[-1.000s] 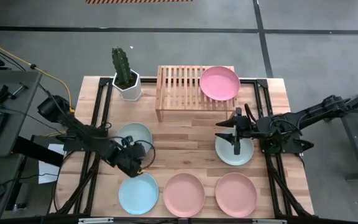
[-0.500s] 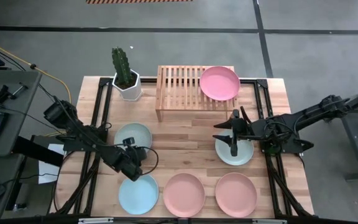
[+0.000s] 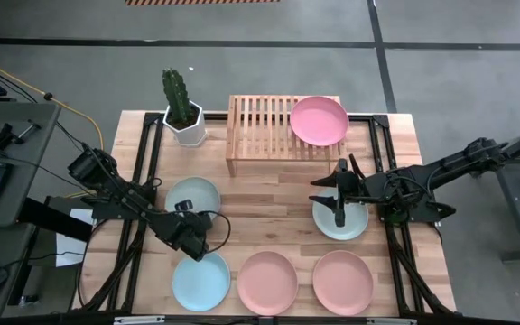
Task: Place and stack plates onto a shelf
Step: Put the left light blue plate on the shelf
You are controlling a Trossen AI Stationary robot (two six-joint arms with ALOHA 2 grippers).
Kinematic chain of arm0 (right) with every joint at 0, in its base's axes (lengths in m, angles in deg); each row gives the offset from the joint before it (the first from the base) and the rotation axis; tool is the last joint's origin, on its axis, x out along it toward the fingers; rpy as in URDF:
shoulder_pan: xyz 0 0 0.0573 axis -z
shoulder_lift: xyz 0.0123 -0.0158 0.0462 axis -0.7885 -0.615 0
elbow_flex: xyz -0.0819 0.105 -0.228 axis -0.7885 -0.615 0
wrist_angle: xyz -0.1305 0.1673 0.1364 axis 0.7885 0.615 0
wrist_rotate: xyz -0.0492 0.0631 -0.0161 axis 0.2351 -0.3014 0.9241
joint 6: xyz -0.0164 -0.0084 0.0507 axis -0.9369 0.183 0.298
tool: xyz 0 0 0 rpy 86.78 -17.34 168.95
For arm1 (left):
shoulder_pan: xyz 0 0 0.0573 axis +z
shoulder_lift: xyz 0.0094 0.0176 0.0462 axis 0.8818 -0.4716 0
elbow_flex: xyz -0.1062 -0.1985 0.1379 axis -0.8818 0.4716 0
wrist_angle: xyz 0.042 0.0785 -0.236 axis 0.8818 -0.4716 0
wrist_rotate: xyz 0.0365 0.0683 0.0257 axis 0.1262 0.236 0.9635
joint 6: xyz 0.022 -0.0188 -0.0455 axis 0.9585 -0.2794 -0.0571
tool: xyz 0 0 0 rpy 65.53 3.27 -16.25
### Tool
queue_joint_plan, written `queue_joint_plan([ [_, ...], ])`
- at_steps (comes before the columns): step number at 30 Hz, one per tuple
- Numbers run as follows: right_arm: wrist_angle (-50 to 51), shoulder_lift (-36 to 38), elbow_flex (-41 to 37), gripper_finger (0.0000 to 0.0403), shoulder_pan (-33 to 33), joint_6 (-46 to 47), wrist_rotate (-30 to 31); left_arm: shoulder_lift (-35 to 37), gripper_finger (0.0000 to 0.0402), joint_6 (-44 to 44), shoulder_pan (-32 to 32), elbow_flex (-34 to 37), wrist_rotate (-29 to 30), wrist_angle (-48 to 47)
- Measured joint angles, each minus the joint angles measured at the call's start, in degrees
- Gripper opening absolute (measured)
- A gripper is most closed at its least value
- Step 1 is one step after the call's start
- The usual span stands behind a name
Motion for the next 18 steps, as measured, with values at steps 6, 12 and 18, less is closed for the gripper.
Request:
queue_joint_plan([
  [6,-0.02,0.00,-0.02,0.0181,0.00,-0.02,0.00,2.27,0.0012,-0.20,-0.13,-5.14,-3.54,-8.11],
  [12,-0.06,0.00,-0.02,0.0181,0.02,-0.03,0.01,2.94,0.0004,3.70,-1.69,-20.38,-3.97,-25.74],
  [18,-0.07,0.00,-0.02,0.0181,0.02,-0.04,0.01,2.96,0.0002,4.15,-3.30,-35.94,10.96,-43.67],
])
